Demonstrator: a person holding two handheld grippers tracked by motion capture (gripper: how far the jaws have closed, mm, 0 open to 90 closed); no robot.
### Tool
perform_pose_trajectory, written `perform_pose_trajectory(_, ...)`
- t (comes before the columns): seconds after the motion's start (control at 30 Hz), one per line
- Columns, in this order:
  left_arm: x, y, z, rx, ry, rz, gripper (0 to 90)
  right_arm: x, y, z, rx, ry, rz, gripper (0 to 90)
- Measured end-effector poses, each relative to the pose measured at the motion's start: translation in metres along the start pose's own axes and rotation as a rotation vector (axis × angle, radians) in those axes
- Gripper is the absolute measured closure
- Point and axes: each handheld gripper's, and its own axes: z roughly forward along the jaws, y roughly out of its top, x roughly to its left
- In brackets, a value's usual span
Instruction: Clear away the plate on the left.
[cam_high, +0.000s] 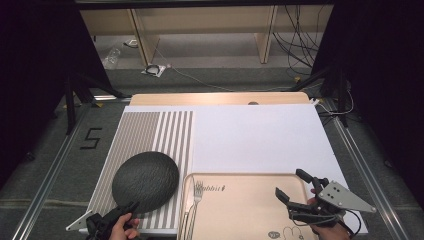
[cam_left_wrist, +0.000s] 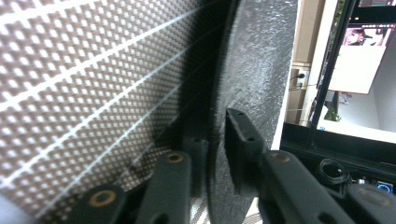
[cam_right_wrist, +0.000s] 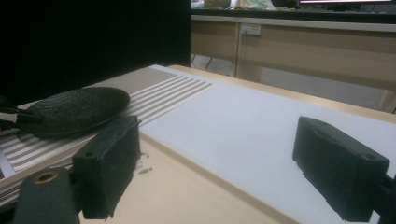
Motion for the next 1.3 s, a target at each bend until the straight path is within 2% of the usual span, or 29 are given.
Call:
perform_pose_trajectory(0.07,0.000,-0.001,-0.001,-0.004,-0.014,0.010,80.8,0.000,0.000,0.000,0.000,0.001,-0.001,15.9)
perform_pose_trajectory(0.13,-0.001,-0.002,-0.003,-0.016,-0.047,0.017,83.3,0.000,0.000,0.000,0.000,0.001,-0.002,16.0)
perform_pose_trajectory(0.4,-0.004,-0.002,-0.005,-0.025,-0.060,0.052,85.1,0.000,0.000,0.000,0.001,0.004,-0.004,15.9)
perform_pose_trajectory(0.5,-0.003,0.000,-0.003,-0.014,-0.069,0.035,85.1,0.000,0.000,0.000,0.000,0.005,-0.007,16.0)
perform_pose_trajectory(0.67,-0.005,0.002,-0.002,0.003,-0.068,0.049,85.1,0.001,0.000,0.000,-0.002,0.007,-0.007,15.9)
perform_pose_trajectory(0.8,-0.007,0.002,0.000,0.026,-0.086,0.053,85.1,0.000,0.000,0.000,-0.003,0.006,-0.008,16.0)
perform_pose_trajectory(0.97,-0.013,0.004,0.001,0.038,-0.130,0.092,85.1,0.001,0.001,0.000,-0.002,0.007,-0.006,15.9)
perform_pose_trajectory(1.03,-0.014,0.004,0.001,0.043,-0.141,0.094,85.1,0.001,0.001,0.000,-0.004,0.007,-0.008,15.9)
perform_pose_trajectory(1.23,-0.018,0.002,0.004,0.101,-0.187,0.101,85.1,0.001,0.000,0.000,-0.002,0.008,-0.007,15.9)
perform_pose_trajectory(1.3,-0.020,0.002,0.006,0.114,-0.199,0.119,85.1,0.000,0.000,0.000,-0.002,0.007,-0.008,15.9)
